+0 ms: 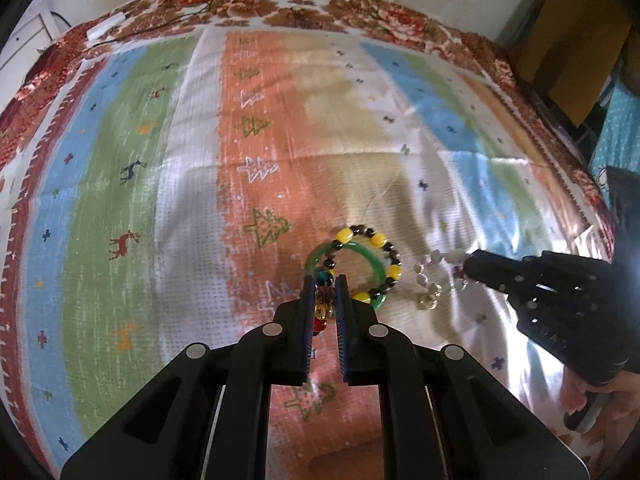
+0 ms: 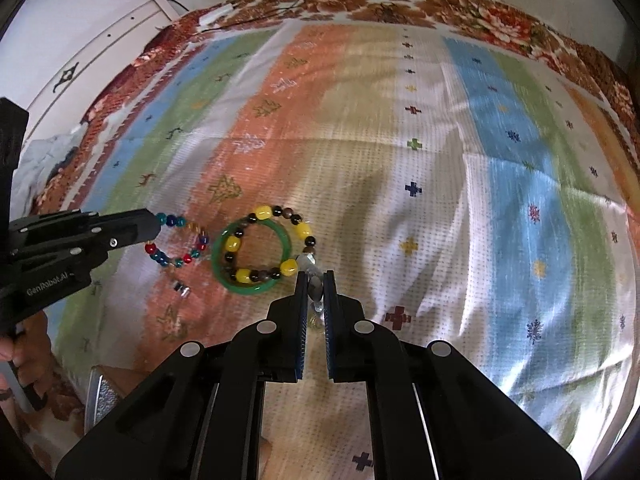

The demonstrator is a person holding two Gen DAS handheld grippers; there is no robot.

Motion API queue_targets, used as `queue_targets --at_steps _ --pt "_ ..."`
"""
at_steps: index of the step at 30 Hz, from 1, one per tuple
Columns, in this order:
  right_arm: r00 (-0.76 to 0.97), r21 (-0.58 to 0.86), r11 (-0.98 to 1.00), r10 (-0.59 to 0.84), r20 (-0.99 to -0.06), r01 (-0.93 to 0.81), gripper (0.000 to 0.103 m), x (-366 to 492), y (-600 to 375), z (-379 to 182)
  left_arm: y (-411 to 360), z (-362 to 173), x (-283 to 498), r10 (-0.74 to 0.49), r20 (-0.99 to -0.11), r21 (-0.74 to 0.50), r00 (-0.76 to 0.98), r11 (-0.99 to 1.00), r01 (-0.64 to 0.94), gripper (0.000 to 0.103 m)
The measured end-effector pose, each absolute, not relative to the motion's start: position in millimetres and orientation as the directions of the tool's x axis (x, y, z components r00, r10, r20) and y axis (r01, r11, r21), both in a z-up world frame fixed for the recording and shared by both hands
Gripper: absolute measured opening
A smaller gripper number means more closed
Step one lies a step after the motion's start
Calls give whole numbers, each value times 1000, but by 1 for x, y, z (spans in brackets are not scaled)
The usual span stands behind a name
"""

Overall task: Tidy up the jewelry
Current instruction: 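Lift both held bracelets and carry them over the tin box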

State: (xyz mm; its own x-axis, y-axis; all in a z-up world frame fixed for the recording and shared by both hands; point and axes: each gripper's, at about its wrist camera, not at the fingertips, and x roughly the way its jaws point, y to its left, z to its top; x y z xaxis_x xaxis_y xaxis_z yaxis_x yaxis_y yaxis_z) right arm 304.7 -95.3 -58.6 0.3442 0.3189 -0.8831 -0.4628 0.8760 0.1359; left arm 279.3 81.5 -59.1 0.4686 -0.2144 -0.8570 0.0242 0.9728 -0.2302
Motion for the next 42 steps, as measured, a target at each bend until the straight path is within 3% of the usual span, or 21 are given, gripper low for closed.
queue_targets --at_steps 42 --pt "415 137 779 464 -783 -612 8 198 -98 17 57 4 179 -277 -750 -278 601 956 93 10"
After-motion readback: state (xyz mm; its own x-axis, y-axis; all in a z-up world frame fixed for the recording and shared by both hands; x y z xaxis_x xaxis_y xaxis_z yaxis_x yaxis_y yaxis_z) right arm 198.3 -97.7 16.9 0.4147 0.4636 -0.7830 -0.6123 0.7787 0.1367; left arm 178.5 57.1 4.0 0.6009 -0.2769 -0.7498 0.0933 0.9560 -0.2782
